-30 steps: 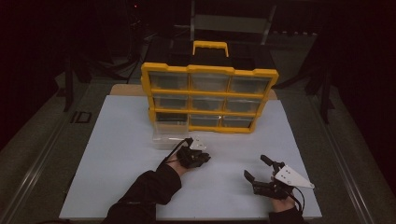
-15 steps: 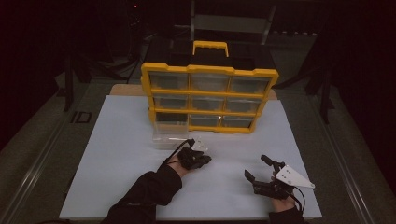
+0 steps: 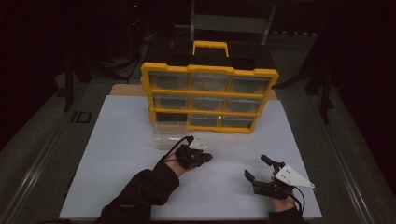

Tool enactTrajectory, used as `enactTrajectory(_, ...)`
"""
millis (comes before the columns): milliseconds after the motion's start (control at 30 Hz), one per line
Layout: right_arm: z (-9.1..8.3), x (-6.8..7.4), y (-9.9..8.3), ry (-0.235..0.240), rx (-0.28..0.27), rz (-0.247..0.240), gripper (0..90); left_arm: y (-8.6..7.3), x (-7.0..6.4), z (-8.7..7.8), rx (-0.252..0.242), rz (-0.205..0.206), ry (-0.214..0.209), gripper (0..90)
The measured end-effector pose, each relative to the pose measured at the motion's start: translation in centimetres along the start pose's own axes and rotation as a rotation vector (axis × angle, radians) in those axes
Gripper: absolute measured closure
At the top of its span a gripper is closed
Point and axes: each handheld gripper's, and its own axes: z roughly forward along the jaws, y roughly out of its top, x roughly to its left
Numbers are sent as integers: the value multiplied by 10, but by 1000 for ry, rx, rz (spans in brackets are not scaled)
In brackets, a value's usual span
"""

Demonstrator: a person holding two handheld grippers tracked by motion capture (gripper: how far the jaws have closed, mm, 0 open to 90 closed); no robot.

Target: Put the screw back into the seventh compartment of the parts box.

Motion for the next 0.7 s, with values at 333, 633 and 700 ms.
enactTrajectory(333, 0, 0, 0, -3, 2, -1, 135, 13, 1, -25, -34, -13, -17, 866)
enactTrajectory(633, 0, 0, 0, -2, 2, -5, 135, 25, 4, -54, -70, -3, 10, 866)
enactTrajectory(700, 0, 0, 0, -2, 2, -5, 134, 26, 5, -58, -76, -3, 13, 866)
